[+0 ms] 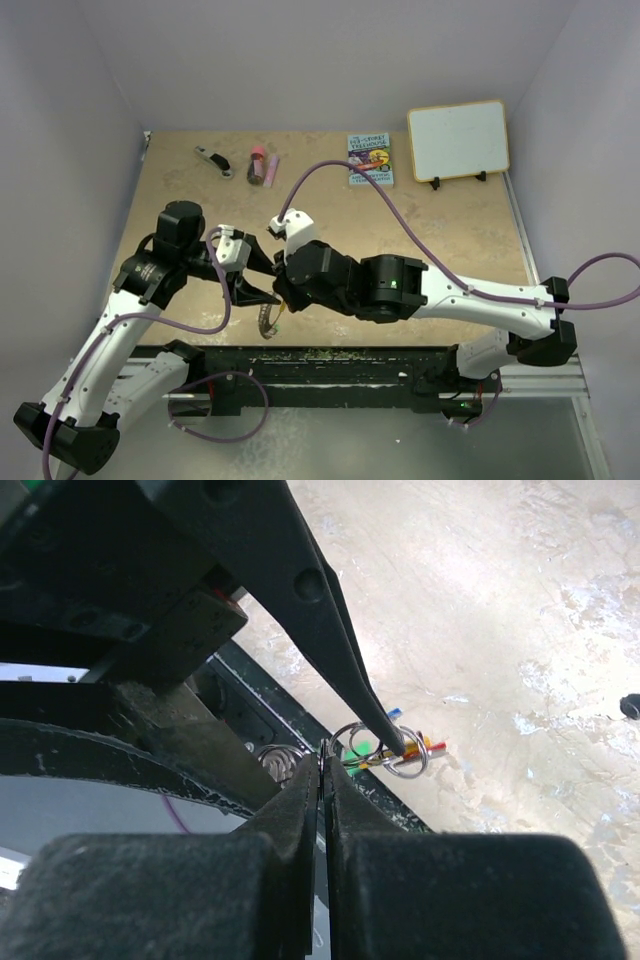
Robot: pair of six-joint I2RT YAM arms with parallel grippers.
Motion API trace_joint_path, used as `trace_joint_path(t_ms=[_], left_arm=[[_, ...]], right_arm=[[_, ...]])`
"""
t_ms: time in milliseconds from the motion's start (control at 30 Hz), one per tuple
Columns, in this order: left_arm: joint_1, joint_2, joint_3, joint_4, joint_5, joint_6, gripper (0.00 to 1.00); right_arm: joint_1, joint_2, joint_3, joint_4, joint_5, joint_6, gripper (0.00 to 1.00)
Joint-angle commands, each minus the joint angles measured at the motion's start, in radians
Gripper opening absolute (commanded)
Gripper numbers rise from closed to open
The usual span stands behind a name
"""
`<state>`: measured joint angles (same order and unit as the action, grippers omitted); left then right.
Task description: Put the keys on the keyring
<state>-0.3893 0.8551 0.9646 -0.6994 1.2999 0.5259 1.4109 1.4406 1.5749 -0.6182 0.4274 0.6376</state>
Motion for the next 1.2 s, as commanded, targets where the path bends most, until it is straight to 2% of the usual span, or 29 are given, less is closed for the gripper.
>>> trace_joint_path(t_ms=[0, 300, 433, 633, 867, 1167], left_arm=[[-0.008, -0.018, -0.022, 0.085, -0.007, -0.102, 0.56], [-0.011, -0.015, 0.008, 0.116, -0.027, -0.116, 0.55], [-0.011, -0.011, 0.023, 0.048, -0.031, -0.033, 0.53], [-0.013, -0.01, 0.026, -0.04, -0.023, 0.076, 0.44], [-0.013, 0.018, 0.06, -0.123, -0.047, 0.191, 0.42], [-0.013, 0.032, 0.087, -0.206, -0.047, 0.304, 0.31]], right_arm=[[0.009, 0.014, 0.091, -0.006, 0.051, 0.027, 0.0], [0.017, 0.025, 0.116, -0.04, 0.08, 0.054, 0.0], [0.02, 0.012, 0.102, -0.034, 0.08, 0.053, 0.0], [0.023, 0.003, 0.101, -0.036, 0.076, 0.057, 0.0], [0.028, -0.006, 0.1, -0.047, 0.08, 0.062, 0.0], [0.032, -0.035, 0.064, -0.036, 0.078, 0.069, 0.0]])
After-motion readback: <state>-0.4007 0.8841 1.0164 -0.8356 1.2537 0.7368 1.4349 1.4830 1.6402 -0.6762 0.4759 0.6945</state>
